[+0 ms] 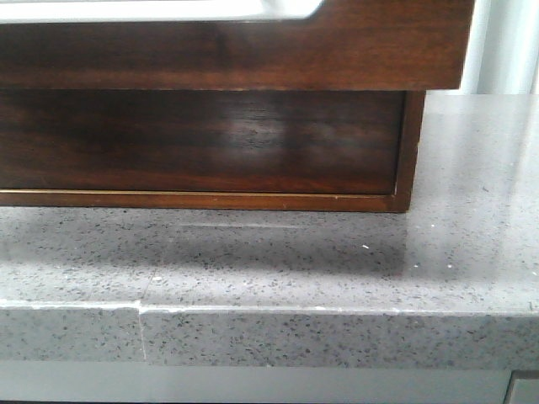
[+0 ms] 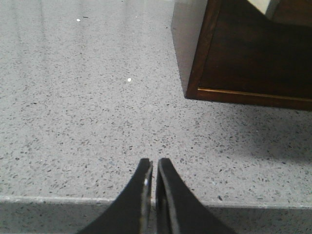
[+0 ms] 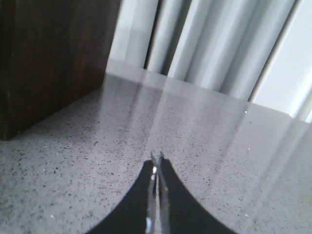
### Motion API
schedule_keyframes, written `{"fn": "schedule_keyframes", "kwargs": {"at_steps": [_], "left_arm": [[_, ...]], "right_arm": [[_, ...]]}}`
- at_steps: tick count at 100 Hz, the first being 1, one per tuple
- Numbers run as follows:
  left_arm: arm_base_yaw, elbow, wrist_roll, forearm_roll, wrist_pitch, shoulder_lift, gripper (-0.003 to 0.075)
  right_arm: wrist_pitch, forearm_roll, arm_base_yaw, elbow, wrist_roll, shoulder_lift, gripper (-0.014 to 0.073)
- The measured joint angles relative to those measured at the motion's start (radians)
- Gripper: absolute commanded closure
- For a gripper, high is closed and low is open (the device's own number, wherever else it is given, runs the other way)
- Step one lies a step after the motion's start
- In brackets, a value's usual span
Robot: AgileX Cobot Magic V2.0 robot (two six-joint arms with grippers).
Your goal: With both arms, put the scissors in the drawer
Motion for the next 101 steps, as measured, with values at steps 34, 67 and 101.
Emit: {"fn": "schedule_keyframes", "kwargs": {"at_steps": [34, 67, 101], "left_arm": [[0.0, 0.0, 0.0, 0.0, 0.0, 0.0, 0.074], [0.0, 0.0, 0.0, 0.0, 0.0, 0.0, 0.074], [0.0, 0.0, 0.0, 0.0, 0.0, 0.0, 0.074]], "right_arm": [[0.252, -0.033, -0.001, 0.0, 0.223, -0.002, 0.064], [0.256, -0.051, -0.001, 0.0, 0.232, -0.002, 0.064], [0.256, -0.052, -0.001, -0.002, 0.232, -0.002, 0.064]]}}
